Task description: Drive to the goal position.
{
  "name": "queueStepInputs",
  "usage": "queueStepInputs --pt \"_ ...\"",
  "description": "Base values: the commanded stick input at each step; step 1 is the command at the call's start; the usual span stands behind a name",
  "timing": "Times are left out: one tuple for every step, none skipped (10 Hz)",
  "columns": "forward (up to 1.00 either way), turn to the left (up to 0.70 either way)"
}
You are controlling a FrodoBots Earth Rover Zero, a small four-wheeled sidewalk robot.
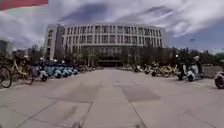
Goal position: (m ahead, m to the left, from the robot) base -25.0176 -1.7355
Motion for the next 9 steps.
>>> queueStepInputs --pt "0.70 0.00" --pt "0.70 0.00" --pt "0.70 0.00" --pt "0.70 0.00" --pt "0.59 0.00" --pt "0.15 0.00" --pt "0.00 0.00" --pt "0.00 0.00" --pt "0.00 0.00"
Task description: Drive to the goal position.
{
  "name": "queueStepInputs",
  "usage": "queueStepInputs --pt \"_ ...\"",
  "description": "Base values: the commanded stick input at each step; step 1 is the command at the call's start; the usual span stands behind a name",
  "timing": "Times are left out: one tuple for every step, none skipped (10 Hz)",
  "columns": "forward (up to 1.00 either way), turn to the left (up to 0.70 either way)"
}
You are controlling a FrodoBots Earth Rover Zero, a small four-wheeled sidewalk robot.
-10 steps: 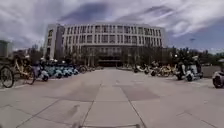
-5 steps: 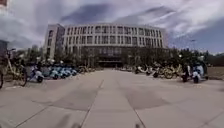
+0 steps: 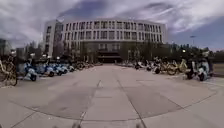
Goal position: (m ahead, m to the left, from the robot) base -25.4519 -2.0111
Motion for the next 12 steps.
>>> queueStepInputs --pt "0.00 0.00" --pt "0.00 -0.07" --pt "0.00 -0.50" --pt "0.00 -0.70" --pt "0.00 -0.70" --pt "0.00 -0.70" --pt "0.00 -0.70" --pt "0.00 -0.70" --pt "0.00 -0.70" --pt "0.00 -0.70" --pt "0.00 -0.70" --pt "0.00 -0.70"
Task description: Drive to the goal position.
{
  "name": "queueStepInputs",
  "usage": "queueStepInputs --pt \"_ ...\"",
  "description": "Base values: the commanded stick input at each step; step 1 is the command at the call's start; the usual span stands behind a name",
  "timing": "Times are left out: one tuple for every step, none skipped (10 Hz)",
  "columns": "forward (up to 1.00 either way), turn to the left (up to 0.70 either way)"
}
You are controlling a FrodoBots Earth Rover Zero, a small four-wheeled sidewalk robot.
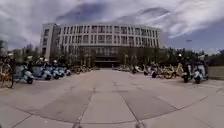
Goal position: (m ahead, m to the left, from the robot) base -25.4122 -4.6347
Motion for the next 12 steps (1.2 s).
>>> queueStepInputs --pt "0.00 -0.70" --pt "0.00 -0.70" --pt "0.00 -0.70" --pt "0.00 -0.70" --pt "0.00 -0.70" --pt "0.00 -0.70" --pt "0.00 -0.70" --pt "0.00 -0.70" --pt "0.00 -0.70" --pt "0.00 -0.70" --pt "0.00 -0.70" --pt "0.00 -0.70"
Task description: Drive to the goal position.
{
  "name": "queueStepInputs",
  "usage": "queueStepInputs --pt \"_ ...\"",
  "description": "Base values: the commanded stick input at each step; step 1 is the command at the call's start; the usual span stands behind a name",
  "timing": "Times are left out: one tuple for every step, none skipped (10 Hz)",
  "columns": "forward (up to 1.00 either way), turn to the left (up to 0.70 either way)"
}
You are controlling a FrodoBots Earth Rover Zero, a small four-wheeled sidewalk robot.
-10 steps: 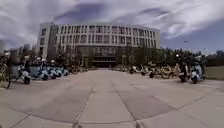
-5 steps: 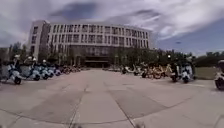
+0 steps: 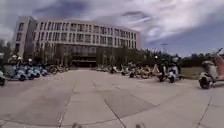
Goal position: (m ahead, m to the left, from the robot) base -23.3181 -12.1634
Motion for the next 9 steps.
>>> queueStepInputs --pt "0.00 -0.70" --pt "0.00 -0.70" --pt "0.00 -0.70" --pt "0.00 -0.70" --pt "0.00 -0.70" --pt "0.00 -0.70" --pt "0.00 -0.70" --pt "0.00 -0.70" --pt "0.00 -0.70"
